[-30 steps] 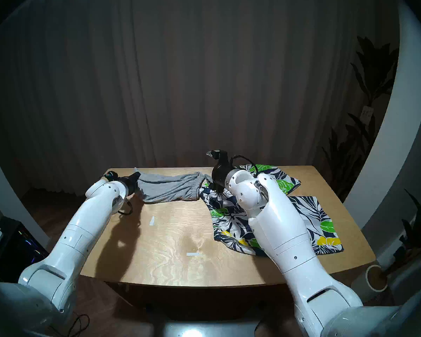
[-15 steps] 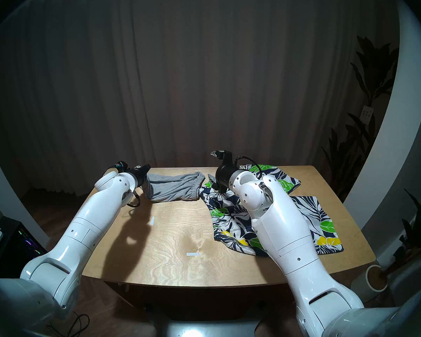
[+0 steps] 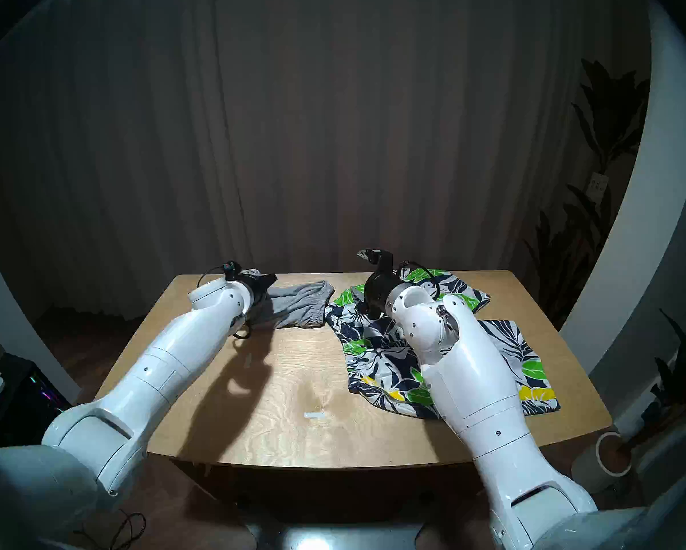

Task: Fold pants twice and stack them

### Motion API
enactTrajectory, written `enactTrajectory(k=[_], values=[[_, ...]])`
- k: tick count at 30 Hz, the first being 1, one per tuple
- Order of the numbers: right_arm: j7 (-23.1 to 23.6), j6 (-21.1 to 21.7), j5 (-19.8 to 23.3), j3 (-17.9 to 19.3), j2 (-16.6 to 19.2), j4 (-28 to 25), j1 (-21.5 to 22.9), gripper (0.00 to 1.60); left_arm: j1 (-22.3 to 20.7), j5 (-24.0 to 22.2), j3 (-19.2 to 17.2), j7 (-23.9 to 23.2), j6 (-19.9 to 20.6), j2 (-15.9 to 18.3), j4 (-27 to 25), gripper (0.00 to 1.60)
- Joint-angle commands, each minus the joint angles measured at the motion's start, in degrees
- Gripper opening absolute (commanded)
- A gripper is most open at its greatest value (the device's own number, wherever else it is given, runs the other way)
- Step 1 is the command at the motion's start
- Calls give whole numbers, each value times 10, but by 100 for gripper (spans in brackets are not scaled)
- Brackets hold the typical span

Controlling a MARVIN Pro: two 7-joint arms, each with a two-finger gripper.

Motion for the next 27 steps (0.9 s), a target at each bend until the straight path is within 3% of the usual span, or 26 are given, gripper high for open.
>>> enactTrajectory(k=[1, 12, 21, 27], values=[[14, -5, 7, 17, 2, -21, -12, 160, -60, 21, 29, -10, 3, -39, 16, 0], [25, -14, 17, 38, 9, -35, -35, 160, -92, 35, 66, -28, 5, -80, 49, 0], [34, -17, 20, 47, 15, -54, -52, 160, -88, 54, 102, -58, 5, -82, 46, 0], [34, -14, 23, 48, 19, -69, -61, 160, -74, 71, 154, -91, 72, -49, 16, 0]])
